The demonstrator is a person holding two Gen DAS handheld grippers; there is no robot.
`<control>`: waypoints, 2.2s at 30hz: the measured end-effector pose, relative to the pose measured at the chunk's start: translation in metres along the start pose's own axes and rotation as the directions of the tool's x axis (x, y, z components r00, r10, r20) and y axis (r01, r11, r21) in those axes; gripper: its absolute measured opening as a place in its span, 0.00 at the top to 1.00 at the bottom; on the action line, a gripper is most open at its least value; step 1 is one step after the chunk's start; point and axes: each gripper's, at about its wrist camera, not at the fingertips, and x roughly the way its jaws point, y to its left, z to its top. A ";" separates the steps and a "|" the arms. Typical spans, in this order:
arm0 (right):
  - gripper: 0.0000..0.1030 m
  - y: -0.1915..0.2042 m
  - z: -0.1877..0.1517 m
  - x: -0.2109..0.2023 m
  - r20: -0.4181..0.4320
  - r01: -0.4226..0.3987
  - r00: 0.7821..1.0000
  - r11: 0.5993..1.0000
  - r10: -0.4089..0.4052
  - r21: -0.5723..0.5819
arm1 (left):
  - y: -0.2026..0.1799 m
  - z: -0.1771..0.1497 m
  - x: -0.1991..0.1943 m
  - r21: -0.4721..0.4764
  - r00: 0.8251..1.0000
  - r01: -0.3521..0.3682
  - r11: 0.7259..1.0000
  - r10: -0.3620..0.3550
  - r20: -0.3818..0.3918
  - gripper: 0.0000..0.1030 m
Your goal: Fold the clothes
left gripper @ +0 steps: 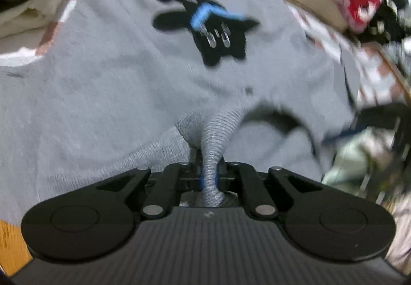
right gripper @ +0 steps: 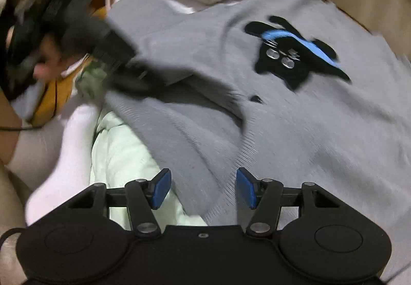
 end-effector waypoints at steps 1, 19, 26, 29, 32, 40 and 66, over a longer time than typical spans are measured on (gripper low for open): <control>0.40 0.003 -0.001 0.003 -0.007 0.015 1.000 1.000 -0.015 -0.006 | 0.004 0.005 -0.003 -0.014 1.000 0.003 1.000 -0.003 0.015 0.94; 0.76 0.030 -0.004 0.029 -0.040 0.071 0.996 0.990 -0.077 -0.120 | 0.023 0.022 -0.003 -0.135 0.997 0.001 0.991 0.009 0.075 0.94; 0.57 0.026 0.003 0.028 -0.001 0.075 0.997 0.993 -0.075 -0.086 | 0.031 0.030 -0.009 -0.193 0.990 0.010 0.981 0.018 0.140 0.94; 0.58 0.021 0.007 0.026 0.024 0.071 0.997 0.996 -0.070 -0.047 | 0.032 0.032 -0.012 -0.209 0.988 0.030 0.977 0.003 0.156 0.94; 0.93 0.015 0.012 0.025 0.049 0.067 0.997 0.998 -0.067 -0.009 | 0.027 0.033 -0.017 -0.179 0.988 0.027 0.983 0.001 0.155 0.94; 0.92 0.010 0.028 -0.047 -0.005 -0.138 0.990 0.990 0.138 -0.001 | -0.014 0.027 -0.061 0.073 0.990 0.143 0.987 -0.144 0.001 0.94; 0.57 -0.165 0.038 -0.118 0.388 -0.111 0.917 0.877 -0.091 0.467 | -0.054 0.148 -0.124 0.183 0.991 -0.133 0.974 0.135 0.006 0.49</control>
